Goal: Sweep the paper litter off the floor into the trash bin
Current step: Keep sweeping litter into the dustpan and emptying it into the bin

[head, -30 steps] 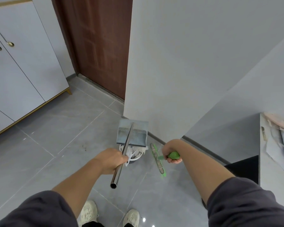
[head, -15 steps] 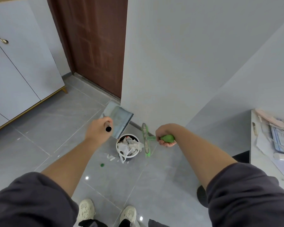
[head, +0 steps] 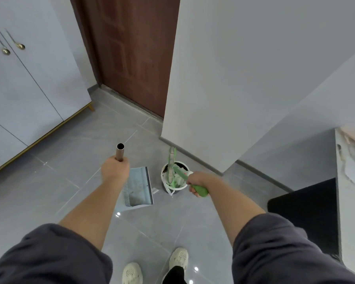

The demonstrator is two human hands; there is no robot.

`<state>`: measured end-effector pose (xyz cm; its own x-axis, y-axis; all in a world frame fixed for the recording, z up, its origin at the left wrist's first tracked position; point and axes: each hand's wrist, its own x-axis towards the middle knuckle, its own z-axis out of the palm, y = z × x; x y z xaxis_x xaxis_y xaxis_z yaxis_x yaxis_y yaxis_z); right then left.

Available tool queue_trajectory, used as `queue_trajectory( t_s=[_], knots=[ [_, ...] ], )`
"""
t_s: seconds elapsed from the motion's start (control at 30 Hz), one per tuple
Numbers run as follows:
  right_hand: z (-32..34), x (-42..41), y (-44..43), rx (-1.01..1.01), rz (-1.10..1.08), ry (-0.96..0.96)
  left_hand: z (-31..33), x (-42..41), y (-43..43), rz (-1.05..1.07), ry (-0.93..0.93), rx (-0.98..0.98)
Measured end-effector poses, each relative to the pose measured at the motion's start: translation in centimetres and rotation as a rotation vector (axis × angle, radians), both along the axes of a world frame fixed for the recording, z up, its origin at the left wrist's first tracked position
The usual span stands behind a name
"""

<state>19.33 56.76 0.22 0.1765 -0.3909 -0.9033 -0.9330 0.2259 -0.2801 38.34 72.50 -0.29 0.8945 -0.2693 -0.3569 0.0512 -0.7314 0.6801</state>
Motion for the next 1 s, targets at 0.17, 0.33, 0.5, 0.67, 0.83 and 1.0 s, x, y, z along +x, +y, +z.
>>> queue_trajectory(
  t_s=[0.17,0.33,0.5,0.67,0.83,1.0],
  knots=[
    [-6.1,-1.1,5.1,-0.104,0.066,-0.066,-1.9,1.5,0.3,-0.022,0.060,0.016],
    [-10.7,-4.8,10.4,-0.097,0.002,-0.015,-4.1,1.3,1.1,-0.031,0.110,0.036],
    [-11.1,-4.8,11.8,-0.183,-0.039,-0.030,-4.7,0.9,1.6,-0.023,0.151,0.021],
    [-10.8,-5.9,14.5,-0.240,-0.184,-0.057,-4.6,0.7,1.7,-0.061,0.181,-0.001],
    [-10.4,-6.9,15.2,-0.275,-0.255,-0.057,-4.6,0.9,2.0,-0.076,0.196,-0.015],
    [-9.6,-7.6,12.3,-0.236,-0.272,-0.066,-4.4,0.5,1.6,-0.076,0.217,-0.022]
  ],
)
